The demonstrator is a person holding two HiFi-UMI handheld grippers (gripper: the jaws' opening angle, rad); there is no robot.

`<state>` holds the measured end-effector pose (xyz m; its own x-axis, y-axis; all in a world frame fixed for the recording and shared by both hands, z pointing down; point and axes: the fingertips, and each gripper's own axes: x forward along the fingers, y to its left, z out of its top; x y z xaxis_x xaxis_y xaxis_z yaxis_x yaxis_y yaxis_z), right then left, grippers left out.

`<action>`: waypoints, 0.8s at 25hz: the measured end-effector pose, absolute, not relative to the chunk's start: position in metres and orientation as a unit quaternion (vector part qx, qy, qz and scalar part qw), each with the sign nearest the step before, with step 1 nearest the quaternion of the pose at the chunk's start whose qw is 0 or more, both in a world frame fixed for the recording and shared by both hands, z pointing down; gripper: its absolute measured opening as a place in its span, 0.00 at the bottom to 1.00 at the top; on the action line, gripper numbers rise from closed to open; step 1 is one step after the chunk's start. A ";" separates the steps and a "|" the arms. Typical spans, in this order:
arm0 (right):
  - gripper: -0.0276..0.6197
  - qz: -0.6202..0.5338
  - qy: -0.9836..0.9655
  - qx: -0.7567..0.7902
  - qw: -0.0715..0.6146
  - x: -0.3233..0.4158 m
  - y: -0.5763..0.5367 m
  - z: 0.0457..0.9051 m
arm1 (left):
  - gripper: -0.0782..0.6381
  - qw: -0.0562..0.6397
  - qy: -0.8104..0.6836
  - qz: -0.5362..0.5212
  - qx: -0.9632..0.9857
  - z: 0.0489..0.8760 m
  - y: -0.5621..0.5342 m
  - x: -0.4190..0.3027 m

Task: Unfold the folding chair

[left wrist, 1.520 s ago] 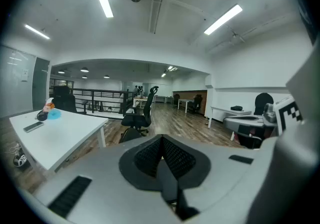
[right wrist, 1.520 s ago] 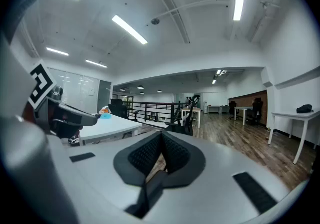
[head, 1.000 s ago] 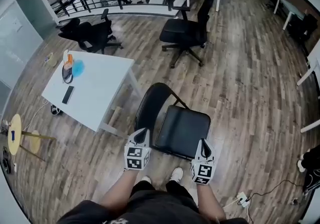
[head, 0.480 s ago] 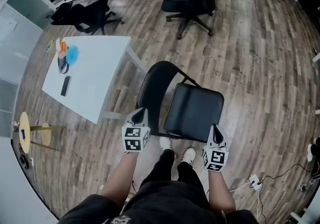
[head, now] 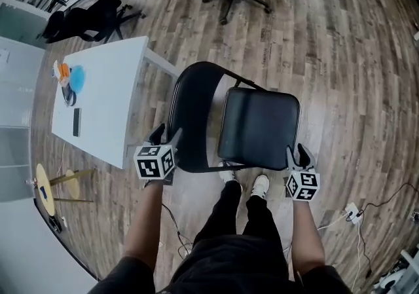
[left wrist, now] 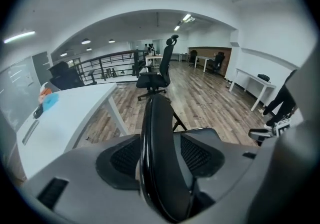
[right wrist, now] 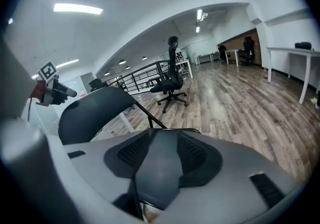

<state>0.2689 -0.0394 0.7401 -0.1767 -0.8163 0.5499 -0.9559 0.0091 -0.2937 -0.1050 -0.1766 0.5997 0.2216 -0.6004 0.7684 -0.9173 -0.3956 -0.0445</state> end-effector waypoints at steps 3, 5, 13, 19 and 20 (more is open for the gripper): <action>0.38 0.367 -0.688 0.619 0.092 0.287 -0.035 0.787 | 0.47 0.231 -0.472 0.395 0.753 0.622 -0.187 -0.108; 0.47 0.405 -0.690 0.594 0.078 0.293 -0.034 0.825 | 0.48 0.240 -0.453 0.410 0.754 0.635 -0.195 -0.108; 0.60 0.538 -0.660 0.524 0.028 0.303 -0.020 0.967 | 0.48 0.319 -0.410 0.403 0.754 0.686 -0.205 -0.102; 0.63 0.578 -0.628 0.522 -0.018 0.317 -0.031 1.039 | 0.48 0.355 -0.372 0.400 0.759 0.707 -0.208 -0.092; 0.63 0.584 -0.625 0.518 -0.021 0.317 -0.031 1.048 | 0.48 0.352 -0.367 0.407 0.759 0.710 -0.208 -0.090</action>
<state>0.3170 -0.0311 1.0483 -0.4633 -0.6713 0.5785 -0.6224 -0.2182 -0.7517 -0.0898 -0.2075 0.7096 0.4007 -0.2703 0.8754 -0.8428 -0.4835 0.2365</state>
